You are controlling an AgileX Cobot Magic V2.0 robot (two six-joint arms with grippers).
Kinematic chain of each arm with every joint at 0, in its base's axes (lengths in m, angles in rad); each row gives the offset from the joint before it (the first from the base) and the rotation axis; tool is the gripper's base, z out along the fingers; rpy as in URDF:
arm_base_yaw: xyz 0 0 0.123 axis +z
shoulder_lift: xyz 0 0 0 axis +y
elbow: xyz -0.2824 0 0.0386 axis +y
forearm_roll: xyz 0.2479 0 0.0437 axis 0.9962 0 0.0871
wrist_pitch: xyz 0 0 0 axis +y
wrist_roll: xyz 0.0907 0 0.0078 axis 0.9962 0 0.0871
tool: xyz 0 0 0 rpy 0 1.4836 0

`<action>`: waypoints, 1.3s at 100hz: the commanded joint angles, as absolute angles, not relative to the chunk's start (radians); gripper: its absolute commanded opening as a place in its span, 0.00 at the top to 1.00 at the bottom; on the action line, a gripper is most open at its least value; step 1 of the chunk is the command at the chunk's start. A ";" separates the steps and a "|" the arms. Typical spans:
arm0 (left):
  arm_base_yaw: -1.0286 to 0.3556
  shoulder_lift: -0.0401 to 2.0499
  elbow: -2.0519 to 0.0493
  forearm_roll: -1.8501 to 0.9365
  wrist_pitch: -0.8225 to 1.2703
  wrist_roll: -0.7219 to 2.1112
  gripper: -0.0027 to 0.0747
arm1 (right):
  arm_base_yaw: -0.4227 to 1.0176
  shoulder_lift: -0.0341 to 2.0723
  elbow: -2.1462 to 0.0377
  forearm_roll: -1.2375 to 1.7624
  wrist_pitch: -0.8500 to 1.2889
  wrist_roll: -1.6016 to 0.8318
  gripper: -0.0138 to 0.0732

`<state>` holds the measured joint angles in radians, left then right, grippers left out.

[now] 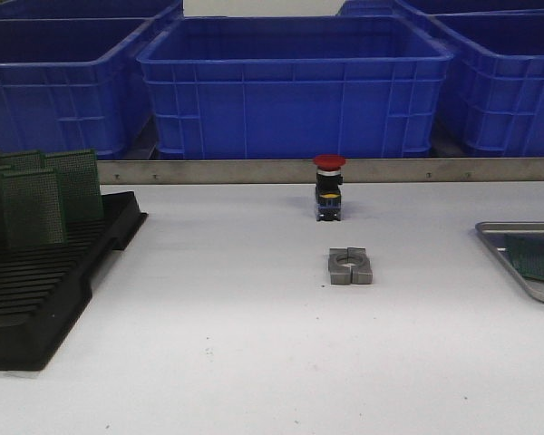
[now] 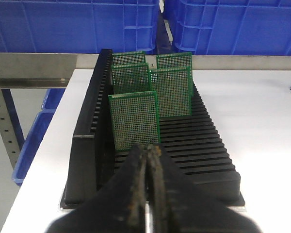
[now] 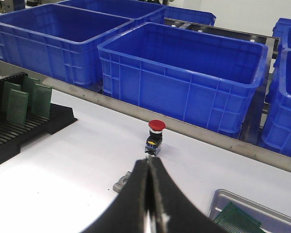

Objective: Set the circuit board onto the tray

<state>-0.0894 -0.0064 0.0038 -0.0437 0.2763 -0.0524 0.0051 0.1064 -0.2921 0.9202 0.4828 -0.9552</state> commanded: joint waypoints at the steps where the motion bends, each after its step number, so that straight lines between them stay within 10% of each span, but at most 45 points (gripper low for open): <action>1: -0.089 -0.035 0.024 -0.048 0.204 -0.056 0.99 | 0.006 0.114 -0.318 0.945 0.424 -0.961 0.91; 27: -0.089 -0.035 0.024 -0.048 0.204 -0.056 0.99 | 0.005 0.114 -0.269 0.761 0.140 -0.851 0.91; 61: -0.089 -0.035 0.024 -0.048 0.204 -0.056 0.99 | 0.005 0.098 0.019 -0.054 -0.206 0.053 0.91; 130: -0.089 -0.033 0.024 -0.048 0.204 -0.056 0.99 | -0.072 -0.032 0.028 -0.060 0.015 0.072 0.91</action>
<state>-0.0894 -0.0064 0.0038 -0.0437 0.2763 -0.0524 -0.0653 -0.0096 0.0268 -0.0450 0.0885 0.0668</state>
